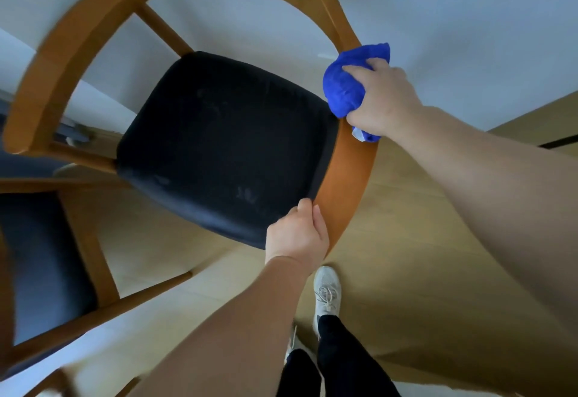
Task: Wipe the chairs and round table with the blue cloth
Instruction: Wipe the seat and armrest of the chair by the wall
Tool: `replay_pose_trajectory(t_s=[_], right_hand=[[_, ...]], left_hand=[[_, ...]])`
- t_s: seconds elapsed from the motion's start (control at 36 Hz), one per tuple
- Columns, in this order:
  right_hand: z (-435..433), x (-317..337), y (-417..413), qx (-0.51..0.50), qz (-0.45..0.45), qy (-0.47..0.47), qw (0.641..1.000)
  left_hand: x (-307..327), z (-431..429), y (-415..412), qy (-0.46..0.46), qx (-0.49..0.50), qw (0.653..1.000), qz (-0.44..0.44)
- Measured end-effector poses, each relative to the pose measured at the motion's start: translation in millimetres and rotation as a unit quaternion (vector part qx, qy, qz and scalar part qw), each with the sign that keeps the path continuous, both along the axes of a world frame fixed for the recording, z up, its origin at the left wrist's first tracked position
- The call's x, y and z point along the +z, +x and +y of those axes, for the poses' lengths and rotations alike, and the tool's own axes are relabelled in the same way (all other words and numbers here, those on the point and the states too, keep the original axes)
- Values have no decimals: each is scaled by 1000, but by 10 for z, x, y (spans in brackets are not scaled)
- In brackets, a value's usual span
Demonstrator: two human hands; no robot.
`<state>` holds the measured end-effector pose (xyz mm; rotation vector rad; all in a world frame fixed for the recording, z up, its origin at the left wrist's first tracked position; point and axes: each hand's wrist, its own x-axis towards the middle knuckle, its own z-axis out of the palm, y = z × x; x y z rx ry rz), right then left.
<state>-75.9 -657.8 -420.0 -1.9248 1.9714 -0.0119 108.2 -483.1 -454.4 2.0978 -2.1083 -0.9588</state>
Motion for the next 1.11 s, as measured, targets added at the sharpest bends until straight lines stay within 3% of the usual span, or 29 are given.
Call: replay_pose_trajectory(t_s=[0.36,0.5,0.72,0.92,1.11], right_hand=[[403,72,231,4,40,5,999],[638,77,330,-5,43,-14,999],[1065,123,653,-104,21,-9,994],[1526,190,1043,-179,32,79,980],[2048,210,1496,-195,32,100,975]], left_hand=[[-6,-28,35,20,1,999,45],[-8,-36,159,31,-53,996,57],[-61,36,918,44,-175,983,38],[-25,-135,1685,27,-187,982,-5],[167,-266,2216,-6,-199,980,-28]])
